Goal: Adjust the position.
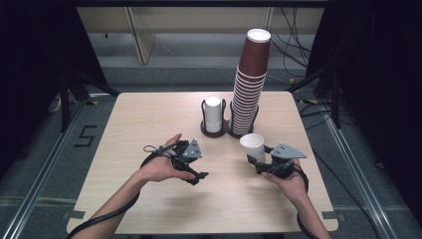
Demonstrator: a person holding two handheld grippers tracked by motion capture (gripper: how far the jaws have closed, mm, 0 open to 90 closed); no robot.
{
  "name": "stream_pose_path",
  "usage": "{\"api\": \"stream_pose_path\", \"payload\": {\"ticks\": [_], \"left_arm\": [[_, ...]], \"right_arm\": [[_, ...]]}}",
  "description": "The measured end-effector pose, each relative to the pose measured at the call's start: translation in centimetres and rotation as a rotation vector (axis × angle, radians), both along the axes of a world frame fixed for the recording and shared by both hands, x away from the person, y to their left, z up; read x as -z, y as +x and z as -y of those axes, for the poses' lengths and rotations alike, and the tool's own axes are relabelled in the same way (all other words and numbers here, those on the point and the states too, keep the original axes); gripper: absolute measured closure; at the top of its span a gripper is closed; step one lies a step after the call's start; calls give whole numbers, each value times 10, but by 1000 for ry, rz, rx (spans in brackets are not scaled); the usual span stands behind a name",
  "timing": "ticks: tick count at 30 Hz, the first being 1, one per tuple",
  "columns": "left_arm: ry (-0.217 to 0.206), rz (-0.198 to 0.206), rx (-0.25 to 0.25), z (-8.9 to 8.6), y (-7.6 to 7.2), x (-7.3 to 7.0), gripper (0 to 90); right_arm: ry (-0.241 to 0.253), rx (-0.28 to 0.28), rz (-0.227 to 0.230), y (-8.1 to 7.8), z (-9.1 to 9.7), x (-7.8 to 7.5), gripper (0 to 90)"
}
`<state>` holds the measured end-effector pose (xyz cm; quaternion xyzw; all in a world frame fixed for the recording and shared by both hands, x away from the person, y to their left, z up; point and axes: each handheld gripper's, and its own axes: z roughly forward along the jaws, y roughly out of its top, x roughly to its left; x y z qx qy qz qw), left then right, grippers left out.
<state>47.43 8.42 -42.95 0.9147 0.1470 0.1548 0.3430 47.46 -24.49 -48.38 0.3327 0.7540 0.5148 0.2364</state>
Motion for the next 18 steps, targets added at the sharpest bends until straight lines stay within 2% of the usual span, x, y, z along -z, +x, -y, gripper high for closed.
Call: {"api": "stream_pose_path", "payload": {"ticks": [1, 6, 7, 11, 12, 13, 14, 16, 17, 18], "left_arm": [[-7, -28, -19, 1, -3, 2, 132], [7, -27, -15, 1, -2, 5, 133], [-4, -29, -23, 1, -2, 5, 132], [-14, -26, -32, 0, -2, 5, 133], [-14, -28, -33, 0, -2, 5, 133], [-9, -30, -29, 0, -2, 5, 134], [-4, -29, -27, 0, -2, 5, 133], [-9, -34, -29, 0, -2, 5, 133], [-14, -31, -32, 0, -3, 5, 134], [-16, -30, -35, 0, -3, 5, 133]], "right_arm": [[2, 13, -2, 1, 1, 1, 349], [-3, 64, -5, 6, 5, 4, 349], [14, 83, -57, 3, 4, 5, 348], [24, 94, -45, 8, 6, 9, 347], [1, 106, -29, 8, 7, 9, 347], [38, 98, -52, 8, 6, 10, 347], [28, 123, -60, 6, 7, 9, 347], [22, 115, -31, 8, 9, 9, 348], [24, 134, -54, 6, 9, 8, 348], [35, 129, -59, 7, 10, 8, 348]]}}
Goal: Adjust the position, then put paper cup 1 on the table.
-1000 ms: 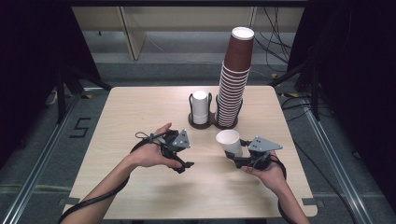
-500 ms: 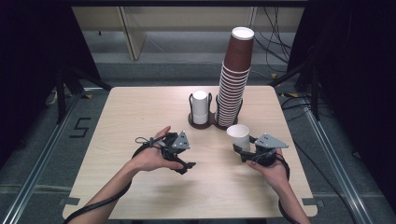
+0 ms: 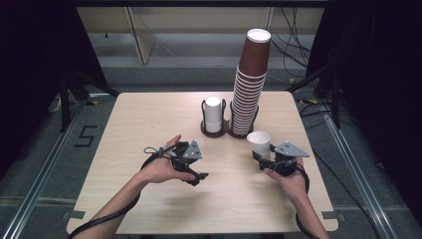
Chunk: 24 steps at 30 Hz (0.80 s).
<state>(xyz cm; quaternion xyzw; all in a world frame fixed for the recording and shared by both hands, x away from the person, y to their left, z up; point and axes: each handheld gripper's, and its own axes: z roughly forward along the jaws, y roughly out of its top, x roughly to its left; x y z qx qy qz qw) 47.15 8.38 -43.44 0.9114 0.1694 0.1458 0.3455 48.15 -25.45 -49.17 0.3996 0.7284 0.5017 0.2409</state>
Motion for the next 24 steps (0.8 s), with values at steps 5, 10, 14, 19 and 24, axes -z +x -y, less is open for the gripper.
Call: {"api": "stream_pose_path", "payload": {"ticks": [5, 10, 14, 19, 24], "left_arm": [[12, 1, 9, 0, -2, -1, 134], [11, -5, -1, -2, -3, 1, 133], [14, -2, -6, -1, 0, 2, 134], [6, -1, -4, 3, 2, 1, 134], [-1, 5, -1, 5, 1, 0, 134]], "right_arm": [[17, 36, -22, -1, -1, 2, 347], [-19, 31, -6, 3, 2, 1, 346], [-41, 30, -6, 6, 2, 1, 346], [-44, 34, -28, 7, 2, 2, 345], [-58, 37, -36, 9, 1, 3, 343]]}}
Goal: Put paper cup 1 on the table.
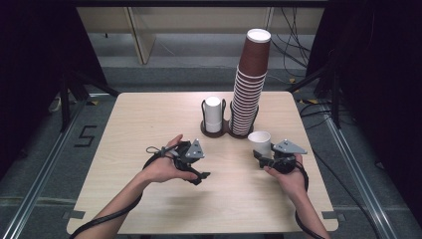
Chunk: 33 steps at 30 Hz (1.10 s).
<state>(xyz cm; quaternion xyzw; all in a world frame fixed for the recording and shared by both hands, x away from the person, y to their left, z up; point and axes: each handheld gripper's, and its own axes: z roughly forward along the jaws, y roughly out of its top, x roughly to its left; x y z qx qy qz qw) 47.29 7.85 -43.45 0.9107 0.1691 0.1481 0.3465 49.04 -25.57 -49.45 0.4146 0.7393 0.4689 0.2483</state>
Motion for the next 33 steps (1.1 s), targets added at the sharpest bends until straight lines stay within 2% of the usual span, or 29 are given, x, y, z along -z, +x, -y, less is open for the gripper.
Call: {"api": "stream_pose_path", "payload": {"ticks": [1, 4, 5, 7, 8, 9, 10, 11, 13, 14, 15, 16, 18, 19, 20, 21, 22, 24, 25, 26, 27, 28, 30, 31, 33], "left_arm": [[-3, -3, -3, 0, -1, 0, 134], [0, -1, -1, -2, -3, 0, 134], [2, -2, 1, -3, -3, 0, 134], [5, 2, -3, -5, -5, 0, 134], [6, -3, -2, -6, -5, 1, 134], [12, -2, 0, -7, -5, 1, 134], [8, -1, -3, -7, -6, 1, 133], [8, -2, -4, -8, -6, 1, 133], [5, -3, -7, -9, -5, 1, 134], [11, 3, -9, -9, -5, 0, 134], [5, 1, -8, -9, -5, 1, 134], [9, 2, -10, -9, -5, 0, 134], [5, -1, -7, -8, -6, 0, 134], [6, 0, -4, -7, -6, 0, 134], [10, 1, -2, -7, -6, 0, 134], [8, 0, -1, -6, -5, 0, 134], [9, 0, 0, -6, -5, 0, 134], [8, 1, -1, -5, -6, 0, 134], [6, -1, -1, -5, -6, 0, 134], [7, 1, 1, -4, -6, 0, 134], [9, 2, 2, -4, -6, 0, 134], [8, 3, 2, -4, -6, 0, 134], [8, 4, 1, -4, -6, 0, 135], [10, 4, 1, -5, -5, -1, 135], [8, 4, -3, -5, -5, 0, 136]], "right_arm": [[20, 5, -16, -1, -2, 1, 343], [-18, -3, 6, 1, -4, 2, 342], [16, -2, -17, 1, -8, 3, 342], [-25, -8, 3, 3, -8, 3, 341], [-15, -9, -14, 2, -10, 4, 340], [-32, -10, -4, 3, -10, 5, 338], [-22, -13, -7, 3, -11, 6, 338], [-11, -5, -28, 2, -13, 5, 338], [-41, -16, 4, 4, -12, 5, 336], [-20, -1, -20, 2, -14, 5, 333], [-25, -7, -16, 3, -13, 5, 331], [-12, -7, -36, 2, -14, 5, 329], [2, -26, -29, 3, -12, 6, 324], [-27, -15, -27, 1, -11, 5, 323], [-5, -10, -23, 0, -12, 6, 321], [-21, -20, -15, 0, -11, 6, 320], [-19, -12, -37, -2, -10, 5, 319], [-17, -21, -27, -2, -9, 6, 315], [-6, -7, -28, -4, -9, 6, 313], [6, -20, -41, -5, -9, 7, 312], [-13, -14, -49, -6, -8, 5, 311], [-44, -26, -20, -5, -5, 5, 310], [-29, -34, -45, -6, -5, 5, 310], [-20, -12, -53, -8, -6, 5, 309], [-52, -27, -16, -6, -3, 6, 308]]}}
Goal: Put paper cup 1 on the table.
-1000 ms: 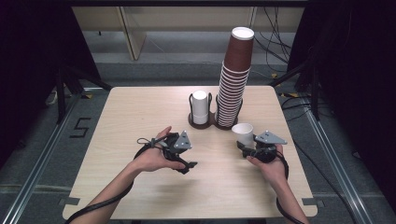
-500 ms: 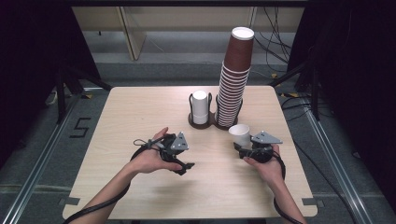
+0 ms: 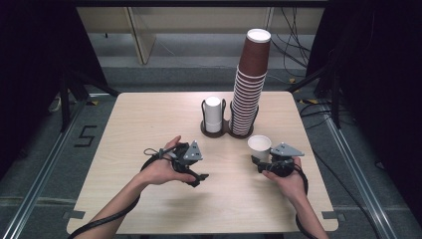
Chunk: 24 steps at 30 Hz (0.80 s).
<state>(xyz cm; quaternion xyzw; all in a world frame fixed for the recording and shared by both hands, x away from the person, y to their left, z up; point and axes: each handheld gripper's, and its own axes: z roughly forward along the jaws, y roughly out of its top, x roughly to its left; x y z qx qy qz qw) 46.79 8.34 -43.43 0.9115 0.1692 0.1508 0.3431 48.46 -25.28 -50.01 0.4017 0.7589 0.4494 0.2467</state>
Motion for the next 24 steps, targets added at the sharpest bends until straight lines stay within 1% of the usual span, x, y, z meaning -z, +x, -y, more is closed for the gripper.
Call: {"api": "stream_pose_path", "payload": {"ticks": [4, 5, 9, 12, 13, 14, 15, 16, 17, 18, 19, 20, 21, 22, 23, 24], "left_arm": [[-1, -4, -4, -1, 0, 1, 137], [-2, -4, -5, -1, 0, 1, 137], [-5, -1, -9, -2, 0, 1, 137], [-2, 0, -7, -2, 1, 0, 137], [-7, 0, -9, -2, 1, 0, 137], [-11, -3, -6, -2, 1, 0, 137], [-8, 0, -8, -3, 1, -1, 136], [-19, 0, -10, -2, 1, -1, 136], [-20, 0, -8, -2, 1, -1, 135], [-22, -1, -9, -2, 2, -1, 134], [-25, 1, -9, -2, 2, -1, 133], [-31, 1, -12, -2, 3, -1, 131], [-33, 3, -11, -1, 4, -2, 130], [-36, -1, -10, -1, 5, -3, 129], [-39, 0, -14, 0, 6, -3, 128], [-45, 2, -17, 0, 7, -4, 126]], "right_arm": [[0, -2, -15, -1, 0, 0, 302], [14, -2, -29, -2, 0, 1, 301], [13, -10, -33, -3, -1, 1, 289], [22, -12, -43, -3, -3, 0, 238], [17, -18, -36, -3, -2, 0, 221], [30, -12, -52, -4, -4, -1, 199], [32, -15, -55, -4, -4, -2, 181], [22, -31, -46, -2, -3, -2, 158], [24, -33, -49, -2, -4, -3, 149], [48, -6, -62, -5, -5, -4, 146], [51, 0, -64, -5, -5, -6, 132], [21, -11, -28, -3, -3, -7, 113], [35, -8, -28, -3, -3, -8, 92], [30, -9, -26, -3, -2, -10, 75], [68, -8, -44, -4, -4, -11, 60], [34, -8, -21, -3, -1, -14, 46]]}}
